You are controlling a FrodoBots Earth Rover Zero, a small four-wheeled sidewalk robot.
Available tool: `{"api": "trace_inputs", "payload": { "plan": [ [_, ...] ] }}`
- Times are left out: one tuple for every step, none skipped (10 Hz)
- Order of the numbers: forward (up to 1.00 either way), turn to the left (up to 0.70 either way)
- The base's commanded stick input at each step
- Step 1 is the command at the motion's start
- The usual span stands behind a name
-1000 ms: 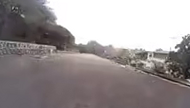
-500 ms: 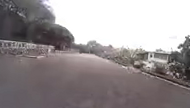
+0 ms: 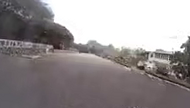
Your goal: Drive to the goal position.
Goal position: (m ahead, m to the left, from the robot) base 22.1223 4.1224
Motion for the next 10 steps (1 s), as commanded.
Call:
{"api": "trace_inputs", "payload": {
  "plan": [
    [1.00,0.00],
    [1.00,0.00],
    [1.00,0.00],
    [1.00,0.00],
    [1.00,0.00],
    [1.00,0.00],
    [1.00,0.00],
    [1.00,0.00],
    [1.00,0.00],
    [1.00,0.00]
  ]
}}
